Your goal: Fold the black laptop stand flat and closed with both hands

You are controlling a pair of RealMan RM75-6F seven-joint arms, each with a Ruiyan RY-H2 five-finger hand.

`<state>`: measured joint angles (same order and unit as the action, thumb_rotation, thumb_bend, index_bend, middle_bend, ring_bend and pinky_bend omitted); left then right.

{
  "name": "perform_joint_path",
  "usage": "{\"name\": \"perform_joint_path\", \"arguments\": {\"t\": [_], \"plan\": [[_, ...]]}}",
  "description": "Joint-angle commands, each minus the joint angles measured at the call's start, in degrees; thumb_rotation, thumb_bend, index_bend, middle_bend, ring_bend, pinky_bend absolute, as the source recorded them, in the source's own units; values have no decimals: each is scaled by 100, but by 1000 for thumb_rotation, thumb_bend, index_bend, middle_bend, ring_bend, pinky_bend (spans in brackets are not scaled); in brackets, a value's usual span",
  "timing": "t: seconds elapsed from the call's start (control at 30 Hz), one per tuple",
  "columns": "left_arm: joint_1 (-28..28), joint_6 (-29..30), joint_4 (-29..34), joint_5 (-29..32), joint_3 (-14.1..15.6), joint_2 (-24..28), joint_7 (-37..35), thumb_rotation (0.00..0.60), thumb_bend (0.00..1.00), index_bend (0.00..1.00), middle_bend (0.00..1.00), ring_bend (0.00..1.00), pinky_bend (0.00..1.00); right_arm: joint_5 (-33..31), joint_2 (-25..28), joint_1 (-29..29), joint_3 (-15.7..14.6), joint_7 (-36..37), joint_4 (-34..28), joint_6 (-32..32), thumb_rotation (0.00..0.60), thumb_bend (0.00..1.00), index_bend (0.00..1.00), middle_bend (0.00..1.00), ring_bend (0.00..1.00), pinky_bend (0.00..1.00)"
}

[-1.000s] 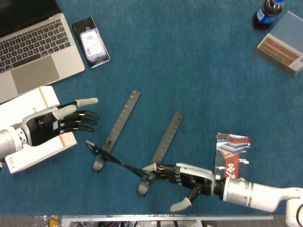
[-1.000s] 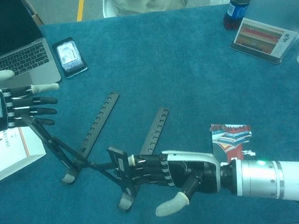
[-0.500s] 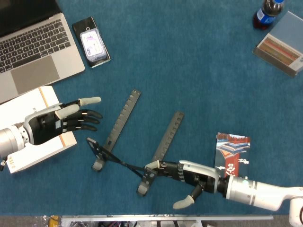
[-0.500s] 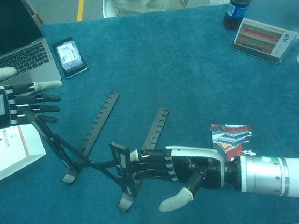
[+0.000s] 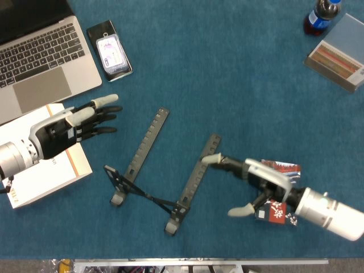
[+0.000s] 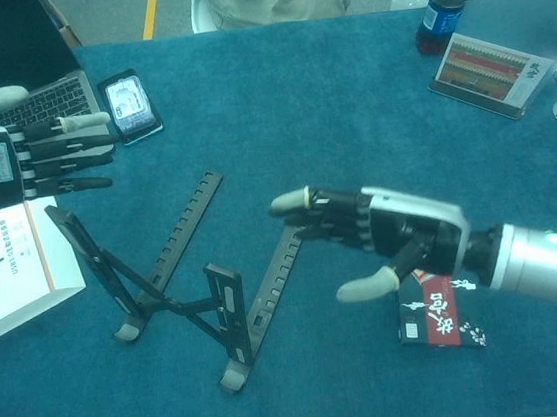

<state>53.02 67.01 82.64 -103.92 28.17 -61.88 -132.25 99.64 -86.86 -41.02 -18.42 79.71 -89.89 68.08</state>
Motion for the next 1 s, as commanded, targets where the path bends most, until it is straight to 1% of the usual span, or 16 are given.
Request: {"name": "perform_joint_path", "arguments": {"t": [0.03, 0.13, 0.23, 0.33, 0.43, 0.57, 0.73, 0.83, 1.0], "plan": [[-5, 57, 33, -36, -36, 75, 17, 304, 246, 16, 53, 0, 85, 16, 142, 40, 66, -36, -94, 82, 600, 89, 134, 75, 0, 6], [-12, 82, 84, -48, -61, 179, 99, 304, 246, 16, 52, 0, 85, 105, 234, 42, 69, 46, -163, 116, 600, 88, 133, 75, 0, 6], [-37, 79, 191, -43, -77, 293, 283, 303, 246, 16, 48, 0, 85, 316, 346, 5, -16, 166, -211, 144, 600, 88, 134, 75, 0, 6], [-65, 101, 309, -74, -73, 402, 379, 291, 246, 16, 44, 0, 85, 430, 439, 8, -67, 71, -305, 165, 600, 88, 134, 67, 0, 6], [-92, 118, 388, -113, -80, 486, 519, 268, 246, 16, 40, 0, 85, 373, 404, 84, 32, -438, -444, 146, 600, 88, 134, 59, 0, 6], [-129, 146, 483, -143, -108, 581, 691, 255, 246, 16, 38, 0, 85, 214, 243, 161, 232, -1015, -638, 49, 600, 88, 134, 51, 0, 6], [-140, 210, 541, -218, -133, 709, 727, 251, 246, 16, 38, 0, 85, -28, -62, 272, 515, -1892, -906, -103, 600, 88, 134, 36, 0, 0], [-152, 237, 561, -251, -143, 765, 715, 250, 246, 15, 38, 0, 85, -316, -325, 422, 721, -2544, -1049, -145, 600, 88, 133, 32, 0, 0], [-205, 333, 544, -327, -145, 826, 687, 248, 246, 15, 38, 0, 85, -692, -694, 587, 922, -3487, -1218, -308, 600, 117, 134, 30, 0, 0]]}}
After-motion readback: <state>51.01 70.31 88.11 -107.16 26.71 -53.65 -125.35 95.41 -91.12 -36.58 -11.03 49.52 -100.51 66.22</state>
